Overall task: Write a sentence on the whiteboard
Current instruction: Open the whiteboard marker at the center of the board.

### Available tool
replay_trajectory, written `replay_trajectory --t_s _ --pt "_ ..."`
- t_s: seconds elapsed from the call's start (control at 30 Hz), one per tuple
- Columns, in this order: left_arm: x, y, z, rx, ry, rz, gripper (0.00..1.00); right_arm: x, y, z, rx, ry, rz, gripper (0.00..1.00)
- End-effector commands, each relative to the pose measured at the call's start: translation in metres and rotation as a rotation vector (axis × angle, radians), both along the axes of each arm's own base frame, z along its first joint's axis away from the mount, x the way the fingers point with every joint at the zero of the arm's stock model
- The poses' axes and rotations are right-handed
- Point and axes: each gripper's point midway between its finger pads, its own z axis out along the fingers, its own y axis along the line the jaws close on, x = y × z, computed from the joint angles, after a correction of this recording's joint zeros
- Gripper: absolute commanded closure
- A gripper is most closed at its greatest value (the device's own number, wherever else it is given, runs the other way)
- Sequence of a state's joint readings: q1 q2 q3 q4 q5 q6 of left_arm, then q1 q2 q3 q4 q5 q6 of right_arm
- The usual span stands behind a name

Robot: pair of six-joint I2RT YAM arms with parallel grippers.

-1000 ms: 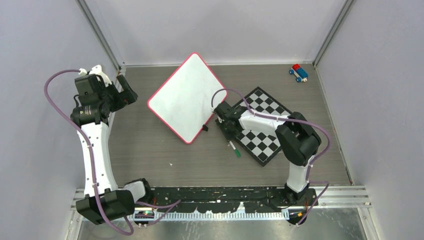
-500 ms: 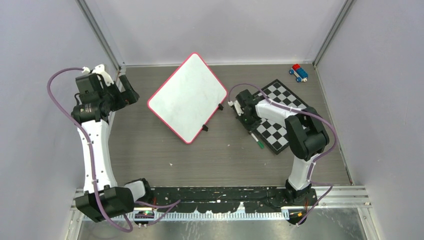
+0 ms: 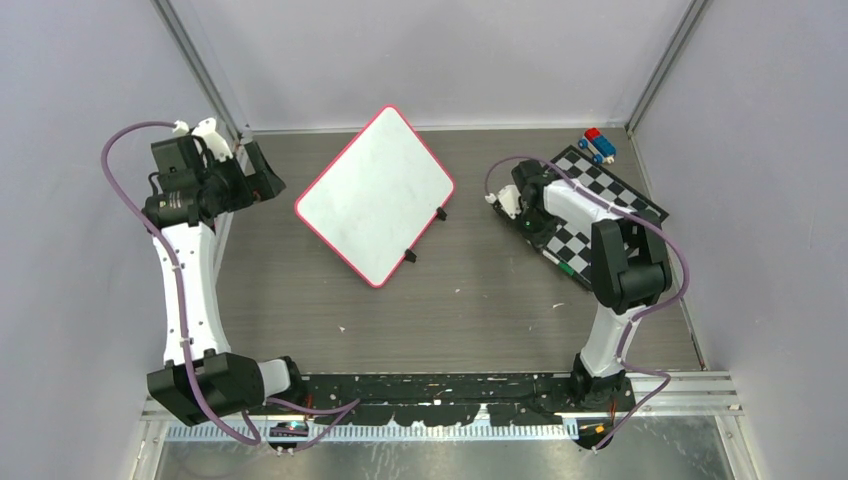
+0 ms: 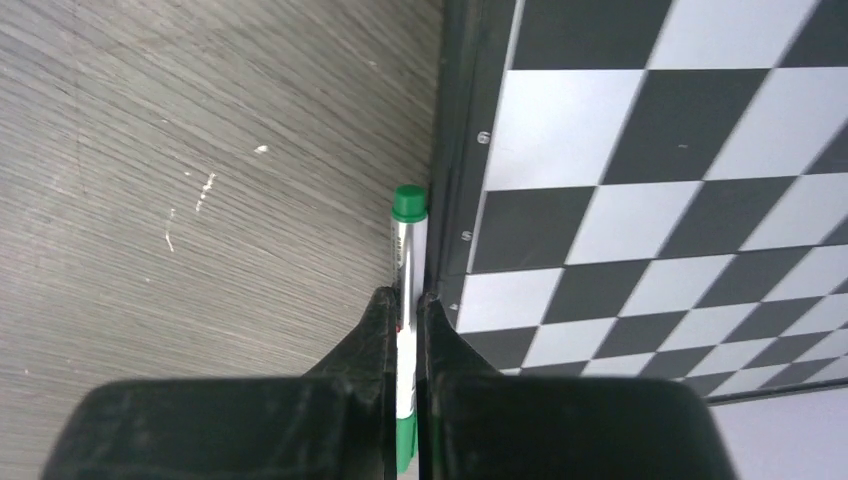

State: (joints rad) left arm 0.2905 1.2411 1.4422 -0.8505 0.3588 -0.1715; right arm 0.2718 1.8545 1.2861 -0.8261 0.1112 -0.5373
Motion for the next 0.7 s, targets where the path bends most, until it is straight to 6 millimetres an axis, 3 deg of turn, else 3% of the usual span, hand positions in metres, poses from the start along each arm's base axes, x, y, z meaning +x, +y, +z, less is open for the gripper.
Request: replay_trajectory --t_s 0.0,0.07,0.17,0.3,0.43,0.53,0.6,0.67 --pt "0.004 -0.007 0.021 0.01 -0.059 -0.058 0.0 0.027 -0.01 0.034 -0.028 -0.068 0.049 1.0" --pt "0.005 -0.009 0.027 0.022 -0.074 -0.074 0.0 0.028 0.003 0.053 0.051 -0.078 0.043 1.0" --pt "0.003 -0.019 0.046 0.042 -0.125 -0.129 0.0 0.022 0.04 0.092 0.264 -0.08 0.009 1.0" --pt "-0.005 -0.05 0.08 -0.021 -0.231 -0.289 0.0 0.019 0.096 0.164 0.615 -0.116 -0.125 1.0" --pt "-0.009 -0.099 0.107 -0.135 -0.31 -0.455 0.0 0.047 0.134 0.247 0.925 -0.256 -0.321 1.0" --pt "-0.005 -0.148 0.113 -0.153 -0.331 -0.574 0.0 0.072 0.149 0.306 1.109 -0.373 -0.474 1.0" --pt "0.004 -0.183 0.111 -0.165 -0.326 -0.628 0.0 0.083 0.154 0.331 1.19 -0.43 -0.574 1.0" --pt "0.011 -0.216 0.108 -0.18 -0.316 -0.68 0.03 0.091 0.154 0.343 1.225 -0.465 -0.676 1.0"
